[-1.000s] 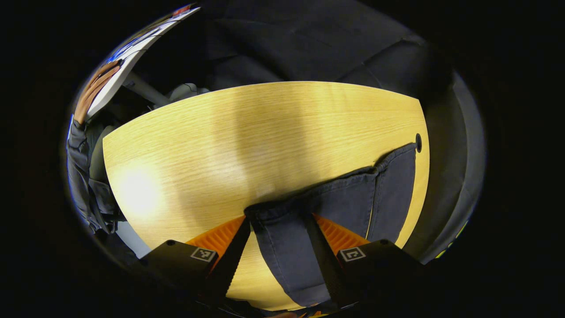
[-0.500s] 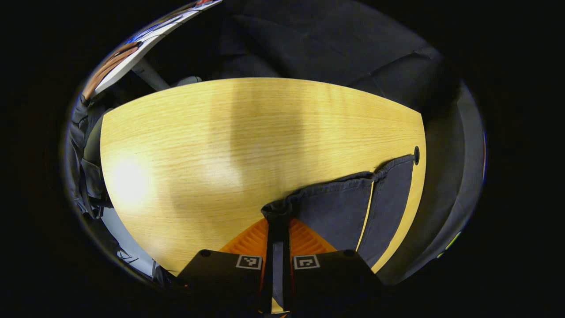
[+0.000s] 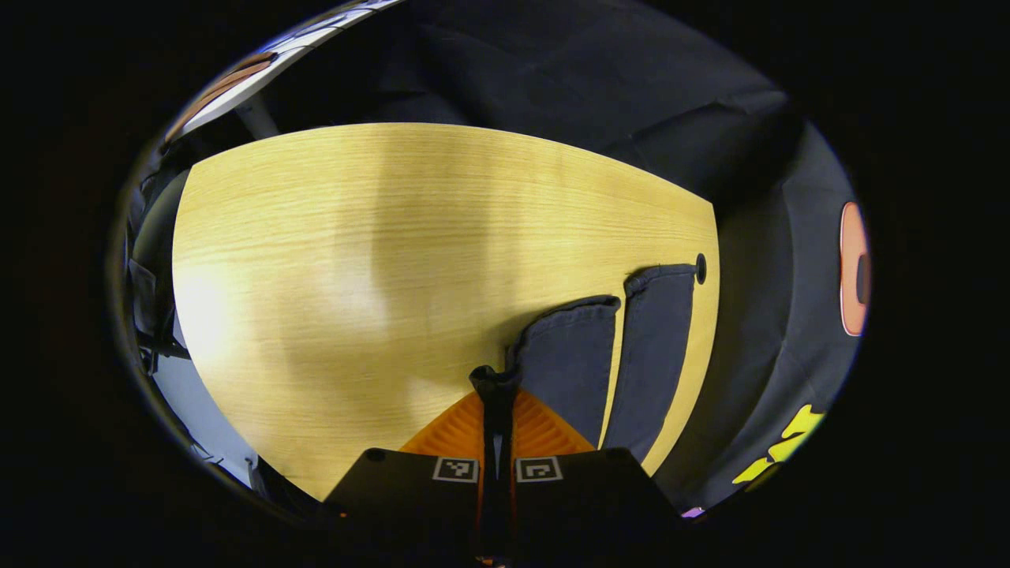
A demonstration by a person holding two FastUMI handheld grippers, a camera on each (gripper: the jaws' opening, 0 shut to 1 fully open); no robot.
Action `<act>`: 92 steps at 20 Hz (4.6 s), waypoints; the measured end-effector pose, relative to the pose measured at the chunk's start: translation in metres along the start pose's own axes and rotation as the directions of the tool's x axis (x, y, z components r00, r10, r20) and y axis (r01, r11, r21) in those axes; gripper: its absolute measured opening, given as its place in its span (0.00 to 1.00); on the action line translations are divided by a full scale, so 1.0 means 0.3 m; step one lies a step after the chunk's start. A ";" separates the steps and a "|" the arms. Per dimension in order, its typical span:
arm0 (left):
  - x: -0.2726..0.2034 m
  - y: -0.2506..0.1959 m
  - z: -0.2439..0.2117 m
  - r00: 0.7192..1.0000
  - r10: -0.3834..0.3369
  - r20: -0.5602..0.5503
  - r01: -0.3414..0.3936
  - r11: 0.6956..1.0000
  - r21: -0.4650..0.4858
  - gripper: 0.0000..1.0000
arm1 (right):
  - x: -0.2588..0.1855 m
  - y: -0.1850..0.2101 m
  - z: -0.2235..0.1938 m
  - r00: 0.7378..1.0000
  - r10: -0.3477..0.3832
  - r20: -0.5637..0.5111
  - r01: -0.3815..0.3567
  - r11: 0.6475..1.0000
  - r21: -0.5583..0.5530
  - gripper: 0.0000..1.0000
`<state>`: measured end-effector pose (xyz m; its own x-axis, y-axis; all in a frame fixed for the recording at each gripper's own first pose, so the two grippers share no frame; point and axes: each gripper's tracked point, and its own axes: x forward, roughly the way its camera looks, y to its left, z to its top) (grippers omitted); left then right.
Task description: Grasp the waist and the cuffs of the jeans and fold them to make the two legs overlap; first hold the waist and fold one-third of the jeans toward the cuffs, then hold the cuffs and fold the remaining one-third in the same direction to finish folding.
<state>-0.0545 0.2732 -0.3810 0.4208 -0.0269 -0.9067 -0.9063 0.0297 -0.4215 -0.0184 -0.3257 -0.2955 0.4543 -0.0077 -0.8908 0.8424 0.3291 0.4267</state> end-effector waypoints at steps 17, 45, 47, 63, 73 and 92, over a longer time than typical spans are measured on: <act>-0.070 -0.057 -0.051 0.997 -0.077 -0.001 0.077 0.997 -0.007 0.03 | 0.016 -0.067 0.011 0.992 -0.123 -0.024 0.125 0.987 0.099 0.10; -0.201 -0.461 0.096 0.997 -0.022 0.071 0.041 0.960 -0.277 0.04 | -0.160 0.755 0.166 0.949 0.301 -0.098 -0.245 0.895 0.373 0.06; -0.164 -0.482 0.126 0.998 -0.001 0.070 0.022 0.955 -0.295 0.04 | -0.120 0.786 0.184 0.951 0.294 -0.094 -0.238 0.893 0.383 0.06; 0.270 -0.829 0.167 1.000 -0.020 0.002 0.020 0.995 -0.102 0.04 | 0.252 0.876 0.246 0.978 0.182 -0.099 -0.144 0.941 0.307 0.06; 0.275 -0.818 0.109 0.999 0.023 -0.027 -0.024 0.999 -0.033 0.39 | 0.367 0.879 0.263 0.981 0.172 -0.086 -0.147 0.960 0.237 0.15; -0.781 -1.157 -0.338 0.735 -0.658 0.167 0.229 0.472 0.851 0.89 | -0.515 1.027 0.022 0.805 0.519 0.287 -0.163 0.659 -0.734 0.75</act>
<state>0.1577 0.1678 -0.0211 0.9116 0.1272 -0.3908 -0.2986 0.8585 -0.4169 0.1729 -0.2293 -0.0254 0.8862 -0.1062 -0.4509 0.2681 0.9114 0.3122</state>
